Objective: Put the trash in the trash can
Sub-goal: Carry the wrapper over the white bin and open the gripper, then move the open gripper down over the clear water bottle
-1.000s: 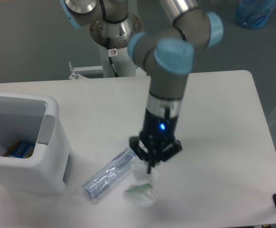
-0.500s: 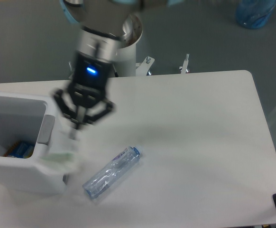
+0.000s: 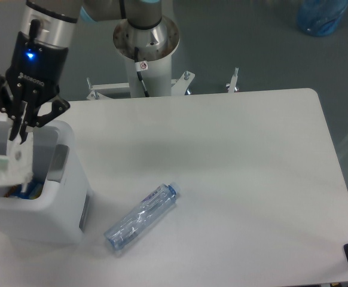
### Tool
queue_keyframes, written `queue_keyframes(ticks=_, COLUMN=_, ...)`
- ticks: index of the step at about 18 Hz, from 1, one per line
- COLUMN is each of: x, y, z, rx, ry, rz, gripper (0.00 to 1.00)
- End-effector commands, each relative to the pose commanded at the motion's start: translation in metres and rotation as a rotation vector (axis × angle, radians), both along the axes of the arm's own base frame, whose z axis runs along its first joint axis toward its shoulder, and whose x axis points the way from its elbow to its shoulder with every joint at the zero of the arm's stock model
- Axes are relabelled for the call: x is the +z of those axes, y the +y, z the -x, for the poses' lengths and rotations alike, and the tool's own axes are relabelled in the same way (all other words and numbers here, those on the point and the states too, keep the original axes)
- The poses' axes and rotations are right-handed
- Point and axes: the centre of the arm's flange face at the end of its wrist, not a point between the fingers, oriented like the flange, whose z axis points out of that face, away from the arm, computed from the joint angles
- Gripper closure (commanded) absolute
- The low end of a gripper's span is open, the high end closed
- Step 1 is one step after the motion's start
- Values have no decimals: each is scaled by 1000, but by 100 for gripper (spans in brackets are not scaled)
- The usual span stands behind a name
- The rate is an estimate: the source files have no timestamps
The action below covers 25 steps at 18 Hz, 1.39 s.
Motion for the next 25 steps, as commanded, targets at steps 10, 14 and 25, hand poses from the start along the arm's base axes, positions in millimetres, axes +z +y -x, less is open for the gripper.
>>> queue_keyframes(ticks=10, x=-28, y=33, z=144, rx=116, ry=32, rz=20, gripper=1)
queue_keyframes(ticks=14, x=-61, y=18, z=200, rx=114, ry=81, rz=59, gripper=1)
queue_keyframes(ticks=25, x=-217, y=17, z=204, rx=-192, ry=210, rz=303, gripper=1)
